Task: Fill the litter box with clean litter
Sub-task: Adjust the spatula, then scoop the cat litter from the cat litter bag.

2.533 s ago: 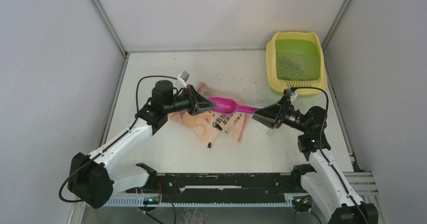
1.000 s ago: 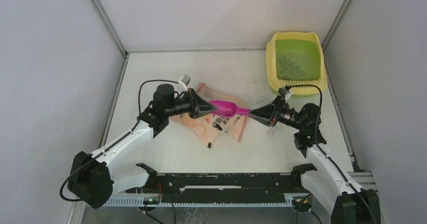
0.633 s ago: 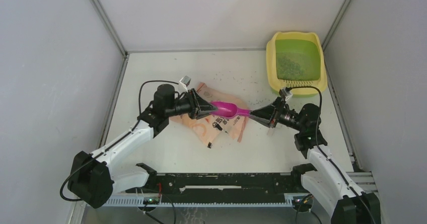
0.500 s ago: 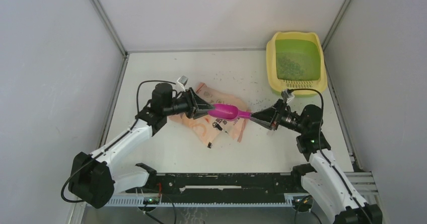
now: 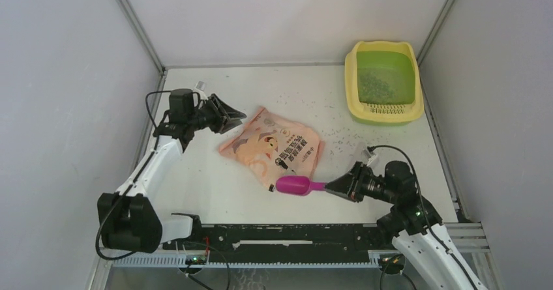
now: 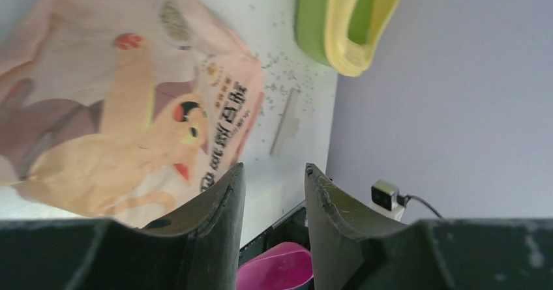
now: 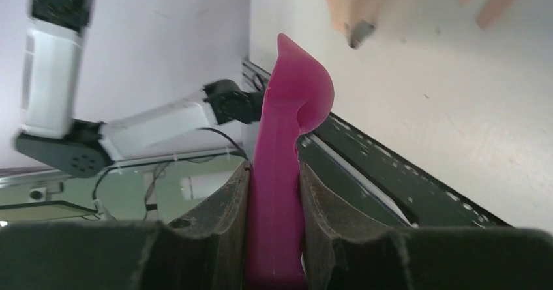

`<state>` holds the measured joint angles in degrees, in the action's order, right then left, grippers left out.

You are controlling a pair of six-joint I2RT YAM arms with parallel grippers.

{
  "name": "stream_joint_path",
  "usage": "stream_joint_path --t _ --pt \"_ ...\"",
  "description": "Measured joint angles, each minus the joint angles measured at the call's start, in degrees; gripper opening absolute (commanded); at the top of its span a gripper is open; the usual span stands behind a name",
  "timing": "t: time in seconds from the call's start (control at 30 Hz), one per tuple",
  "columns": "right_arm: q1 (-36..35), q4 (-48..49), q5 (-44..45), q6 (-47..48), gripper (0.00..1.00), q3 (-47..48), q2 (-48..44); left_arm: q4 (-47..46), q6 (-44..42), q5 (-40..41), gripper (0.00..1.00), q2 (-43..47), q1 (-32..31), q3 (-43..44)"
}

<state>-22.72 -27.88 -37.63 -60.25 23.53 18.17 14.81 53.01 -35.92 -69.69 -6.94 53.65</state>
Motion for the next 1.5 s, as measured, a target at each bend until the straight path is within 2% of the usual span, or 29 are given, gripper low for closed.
stream_joint_path --t 0.23,0.4,0.53,0.73,1.13,1.5 --pt "-10.67 -1.6 10.6 -2.99 0.0 -9.11 -0.76 1.01 -1.16 1.6 0.42 -9.35 2.75 0.72" --pt "-12.66 3.48 14.93 -4.52 0.0 -11.85 3.08 2.03 -1.68 2.97 0.4 -15.19 3.37 5.44" --pt "-12.57 11.04 16.63 -4.7 0.0 -12.15 8.79 2.29 -2.54 4.2 0.38 -19.93 4.0 10.29" --pt "-10.6 16.76 16.22 -4.39 0.0 -12.15 13.14 3.02 -4.02 5.79 0.36 -26.14 4.98 14.4" --pt "-2.8 16.7 10.12 -4.63 0.0 -12.57 3.19 4.31 -4.59 6.16 0.36 -27.52 5.16 14.51" --pt "-1.64 28.39 8.63 -8.31 0.0 -20.22 7.34 4.42 -5.05 6.62 0.35 -27.91 5.16 14.58"
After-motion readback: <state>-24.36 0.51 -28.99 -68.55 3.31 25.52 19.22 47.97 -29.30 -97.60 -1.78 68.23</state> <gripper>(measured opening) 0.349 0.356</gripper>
